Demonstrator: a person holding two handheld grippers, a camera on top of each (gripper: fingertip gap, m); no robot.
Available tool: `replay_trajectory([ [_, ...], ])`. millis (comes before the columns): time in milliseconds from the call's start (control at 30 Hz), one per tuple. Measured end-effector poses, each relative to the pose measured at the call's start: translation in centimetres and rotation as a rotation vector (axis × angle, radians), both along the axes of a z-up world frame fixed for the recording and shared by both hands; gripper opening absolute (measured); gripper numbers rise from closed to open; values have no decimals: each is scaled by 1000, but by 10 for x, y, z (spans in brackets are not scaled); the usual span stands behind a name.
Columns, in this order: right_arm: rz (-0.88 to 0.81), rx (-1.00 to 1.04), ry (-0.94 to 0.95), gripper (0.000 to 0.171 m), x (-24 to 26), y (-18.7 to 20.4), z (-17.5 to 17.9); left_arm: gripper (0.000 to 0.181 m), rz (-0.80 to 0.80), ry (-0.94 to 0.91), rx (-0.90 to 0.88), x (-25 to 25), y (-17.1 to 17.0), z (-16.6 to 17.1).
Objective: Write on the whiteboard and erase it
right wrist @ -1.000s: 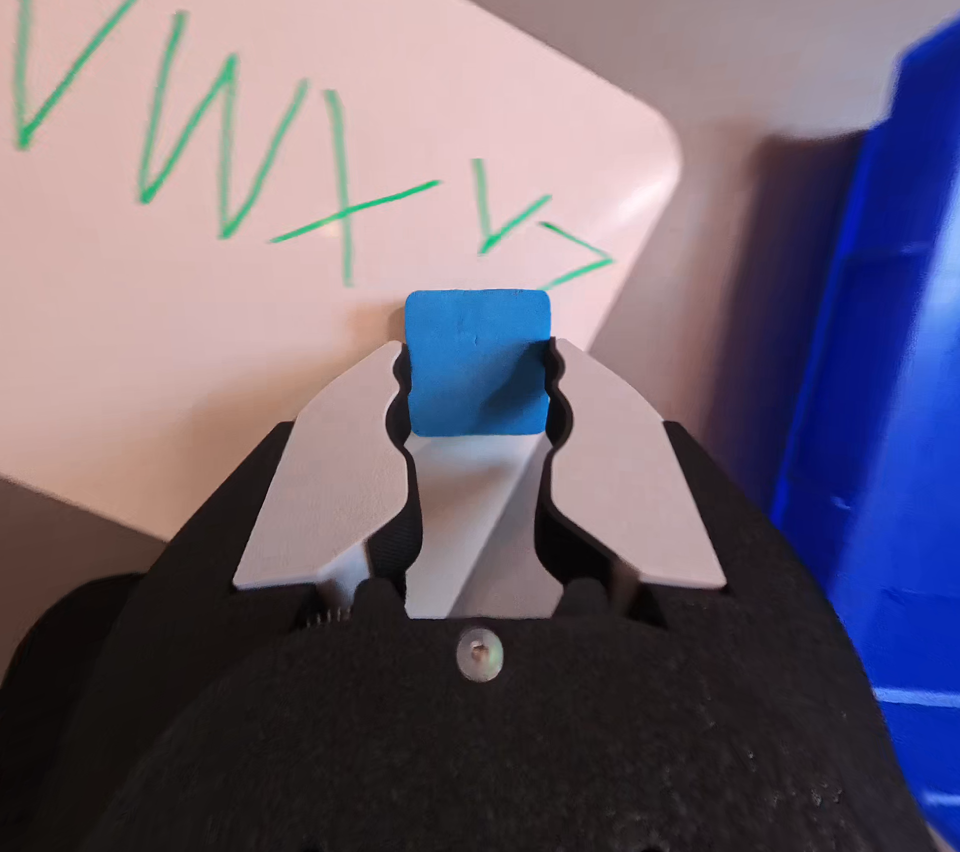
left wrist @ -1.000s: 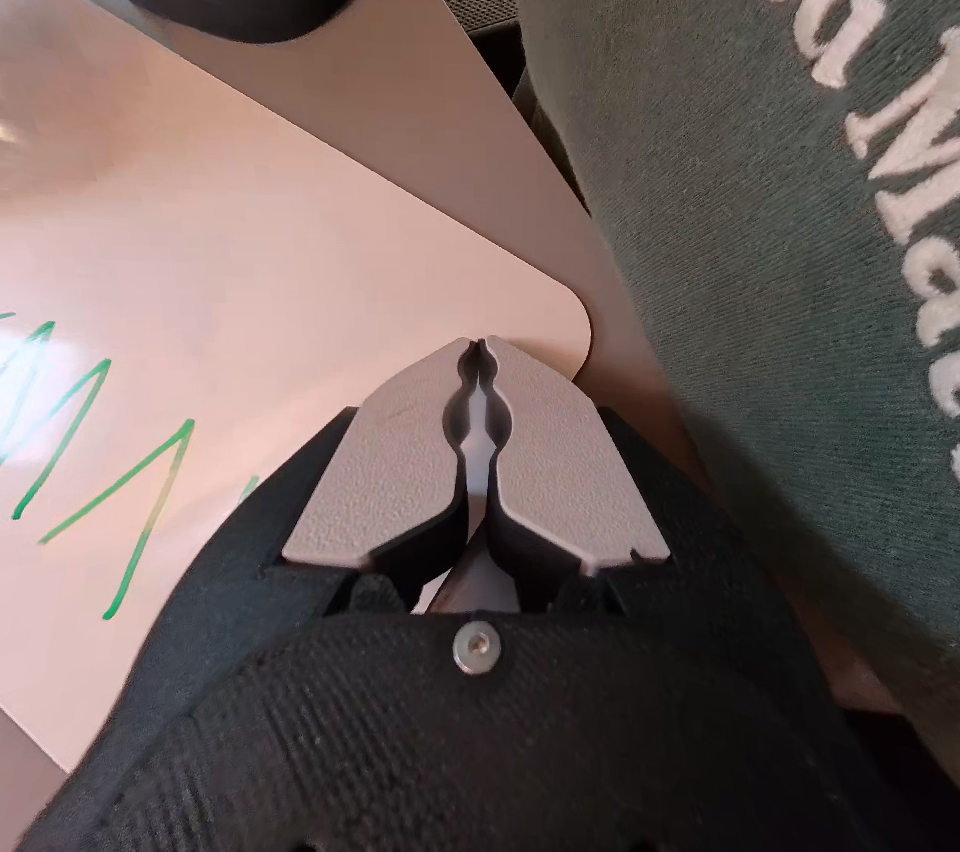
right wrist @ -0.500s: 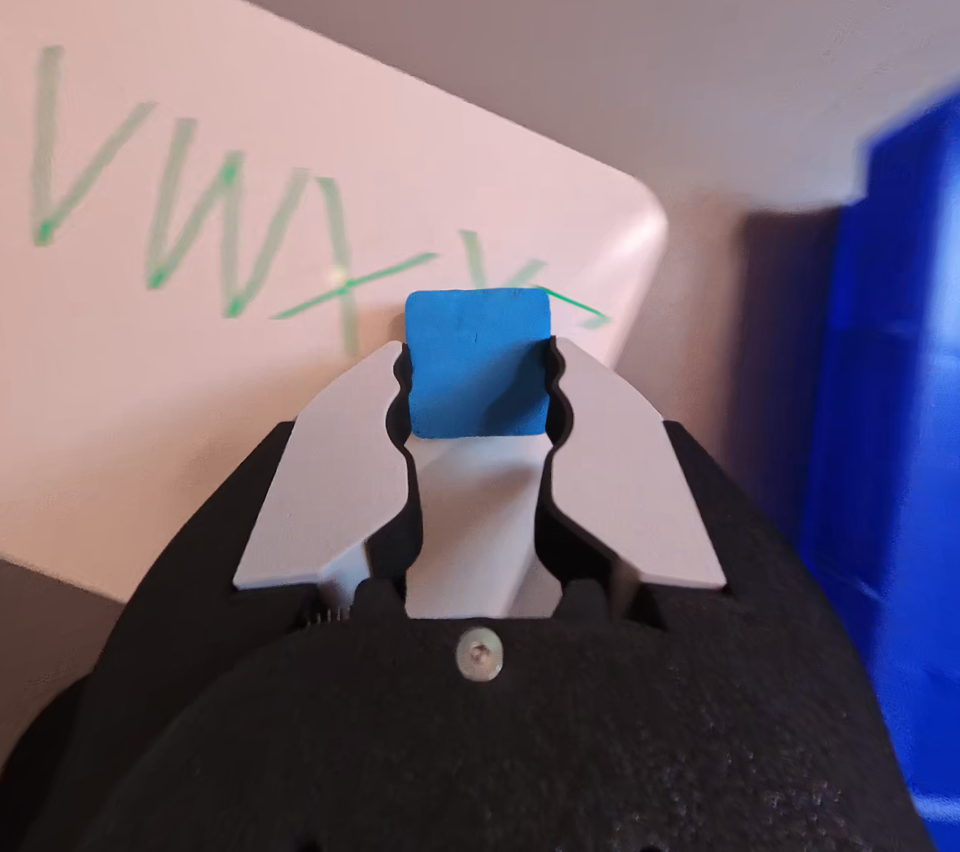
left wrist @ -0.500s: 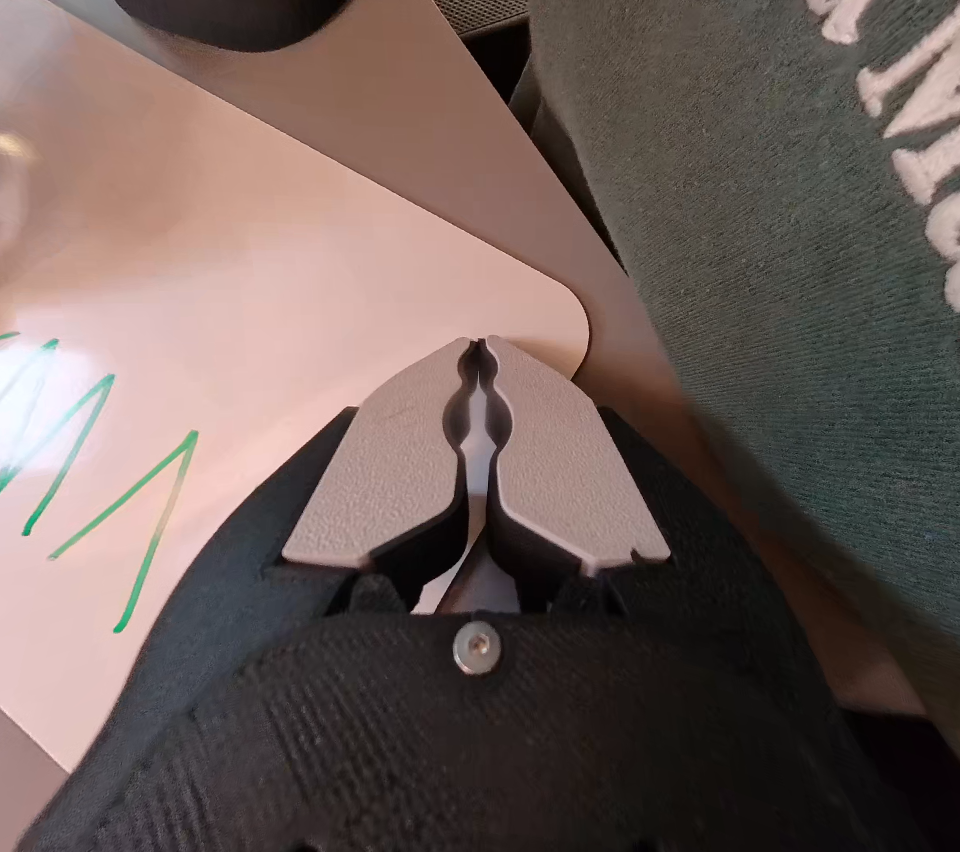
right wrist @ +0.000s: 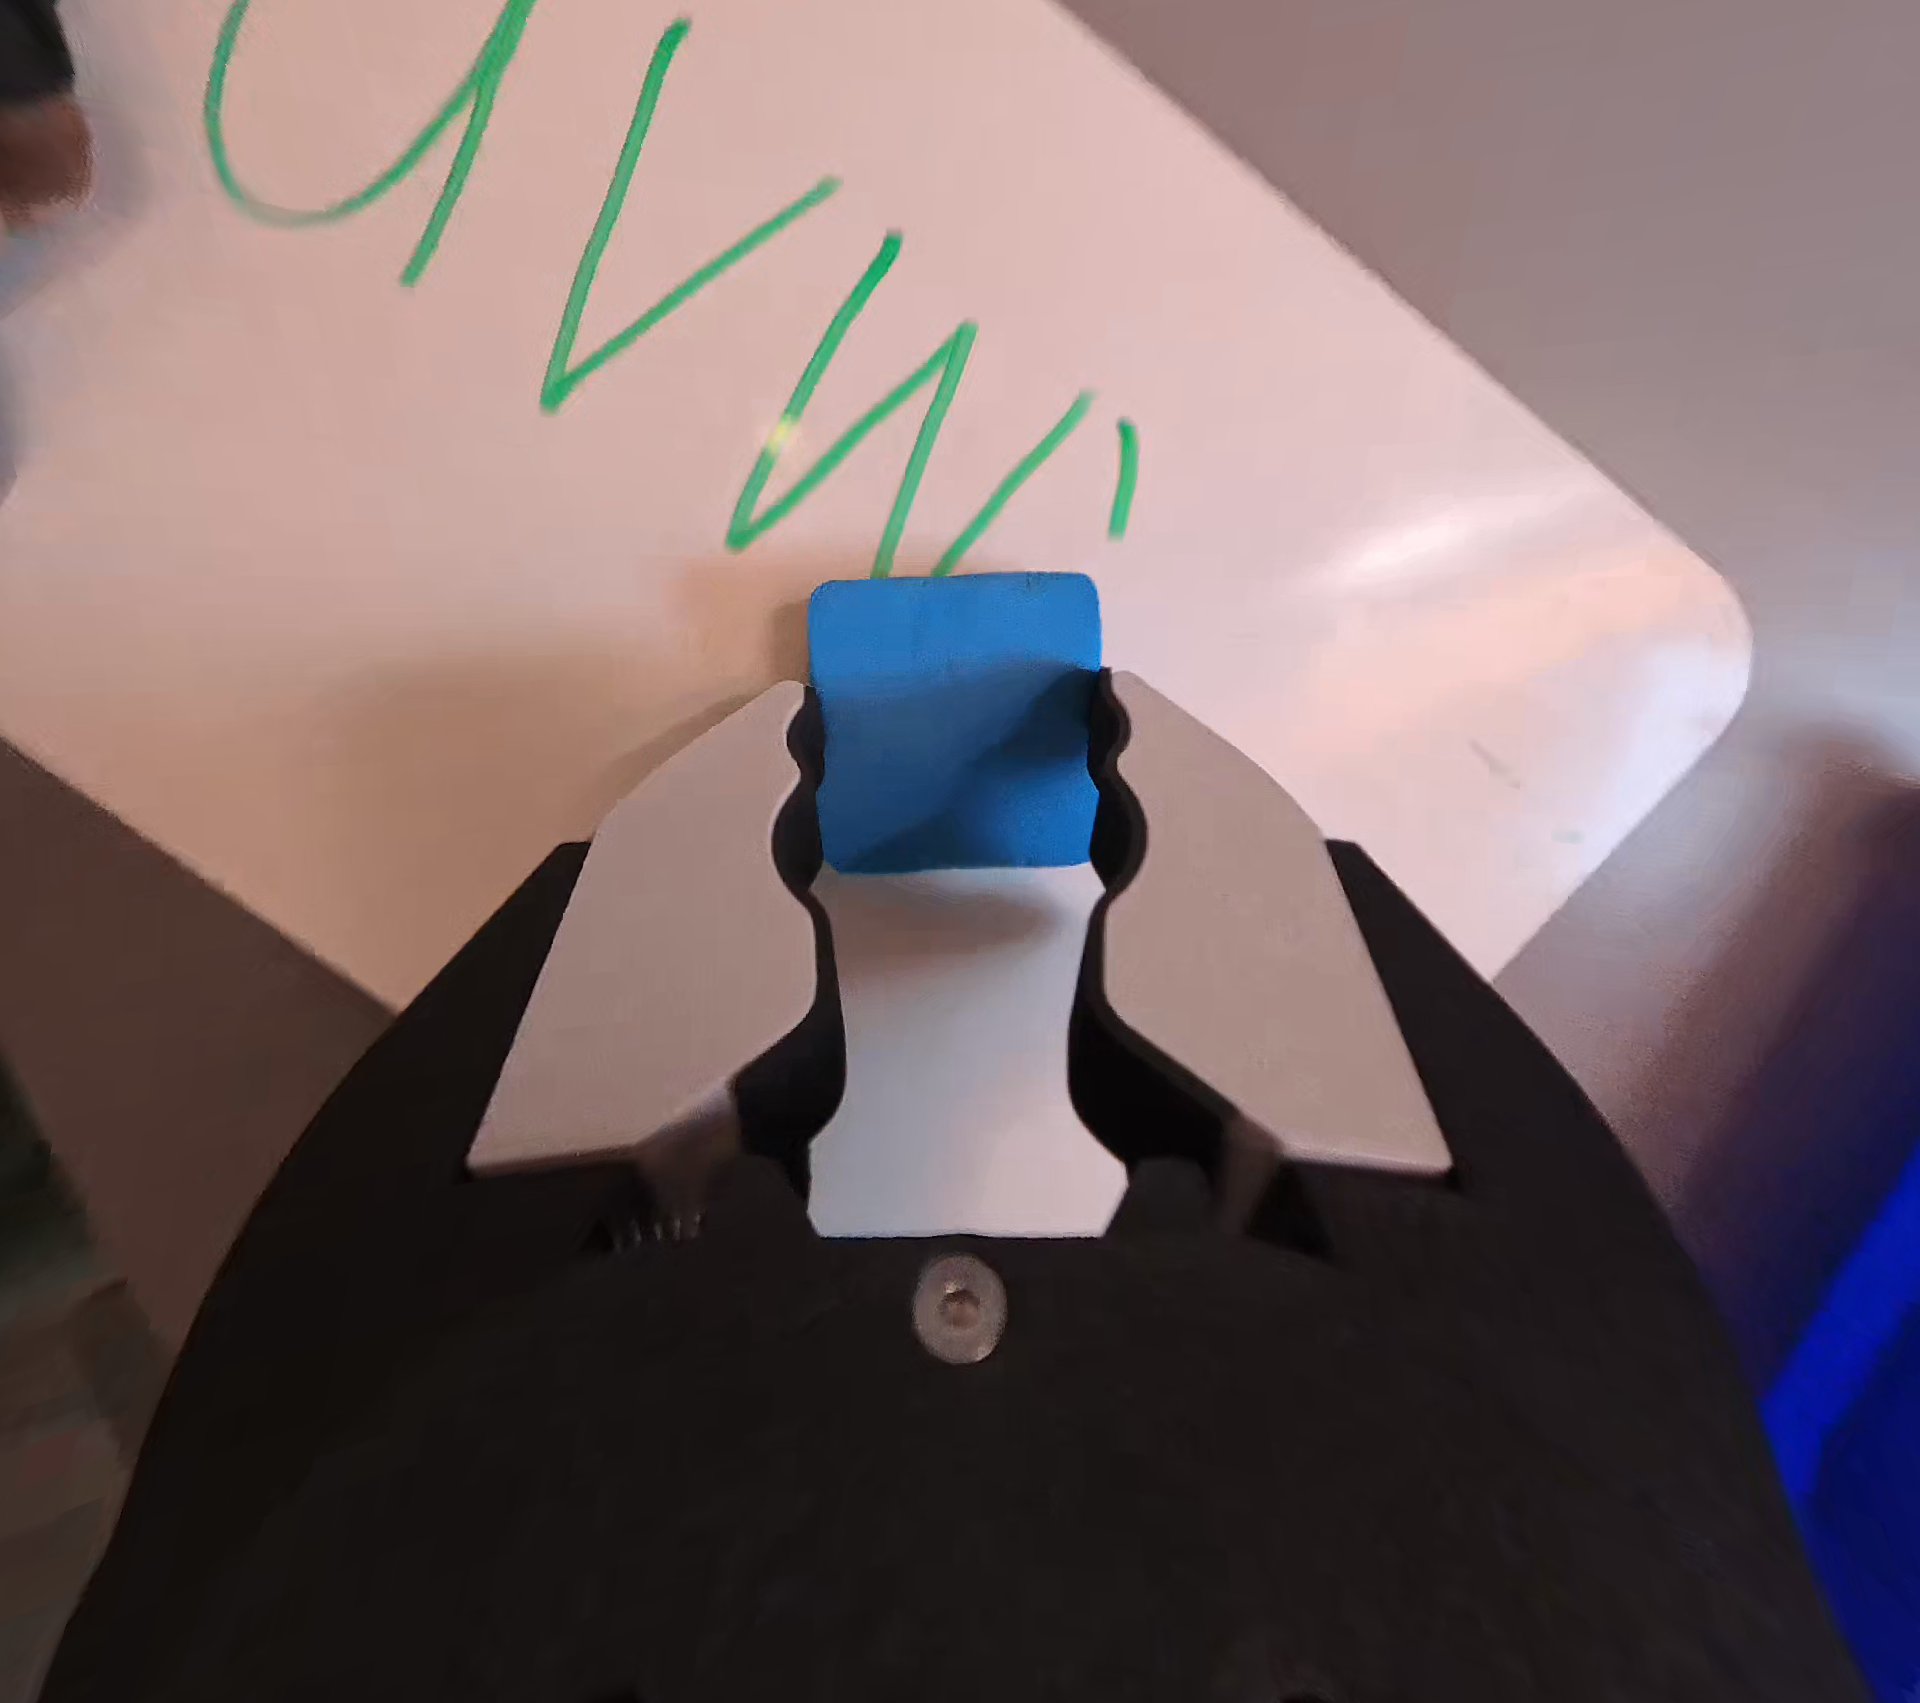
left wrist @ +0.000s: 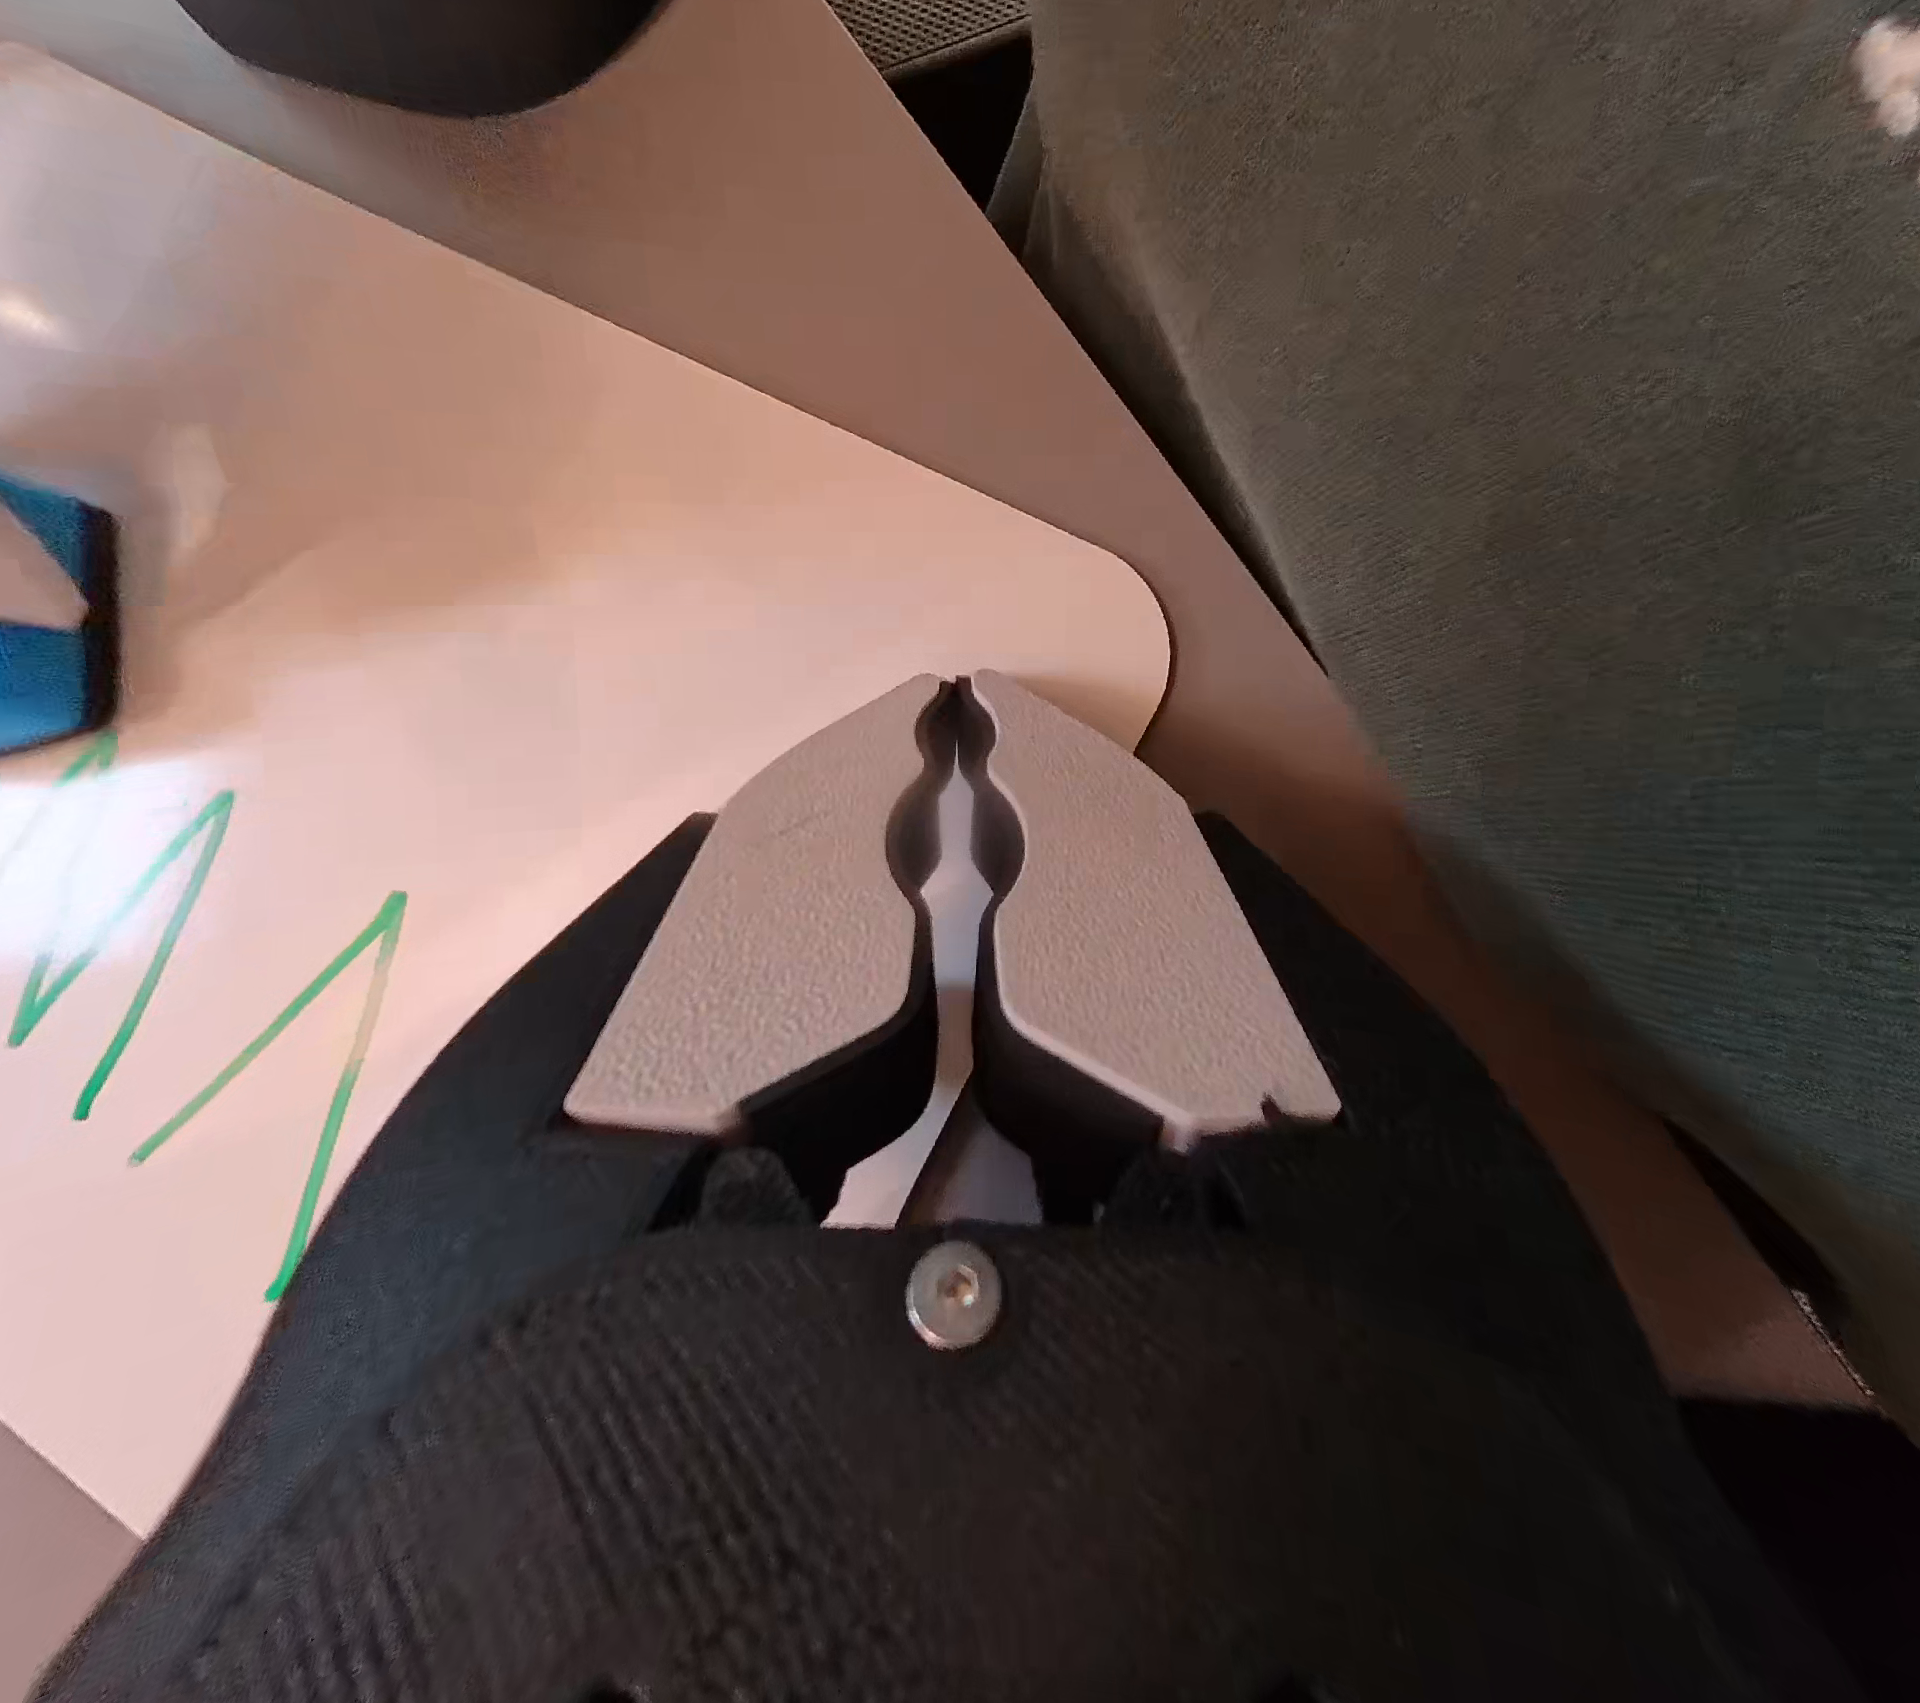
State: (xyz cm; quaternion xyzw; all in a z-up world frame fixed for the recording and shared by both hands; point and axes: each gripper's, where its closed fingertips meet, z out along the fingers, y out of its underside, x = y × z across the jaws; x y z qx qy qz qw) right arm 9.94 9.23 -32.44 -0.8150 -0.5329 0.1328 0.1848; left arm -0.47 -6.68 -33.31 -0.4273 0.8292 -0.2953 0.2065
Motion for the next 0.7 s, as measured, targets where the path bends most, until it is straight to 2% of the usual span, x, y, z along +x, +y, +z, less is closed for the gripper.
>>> replay_trajectory([
  [33, -35, -14, -13, 50, 13, 5, 0, 1, -4, -1, 2, 0, 0, 0],
  [133, -254, 38, -27, 50, 53, 68, 0, 1, -14, -5, 7, -1, 0, 0],
  [200, -253, 65, 5, 50, 32, 80, 0, 1, -15, -8, 21, -1, 0, 0],
  [300, 8, 22, 38, 50, -26, 17, 0, 1, -2, -11, 48, -2, 4, 0],
  [367, 113, 3, 11, 50, -22, -17, 0, 0, 1, -12, 39, -3, 5, 0],
  [400, 71, 9, -3, 50, -7, -10, 0, 0, 0, -13, 35, -3, 5, 0],
  [500, -215, 49, -16, 50, 46, 63, -1, 1, -13, -13, 41, -3, 5, 0],
  [567, -261, 66, 17, 50, 34, 86, 0, 1, -7, -13, 40, -3, 5, 0],
  [633, -85, 69, 49, 50, -17, 53, 0, 0, 1, -16, 42, -3, 5, 0],
  [700, 104, 48, 30, 50, -49, -3, 0, 1, 5, -16, 49, -3, 6, 0],
])
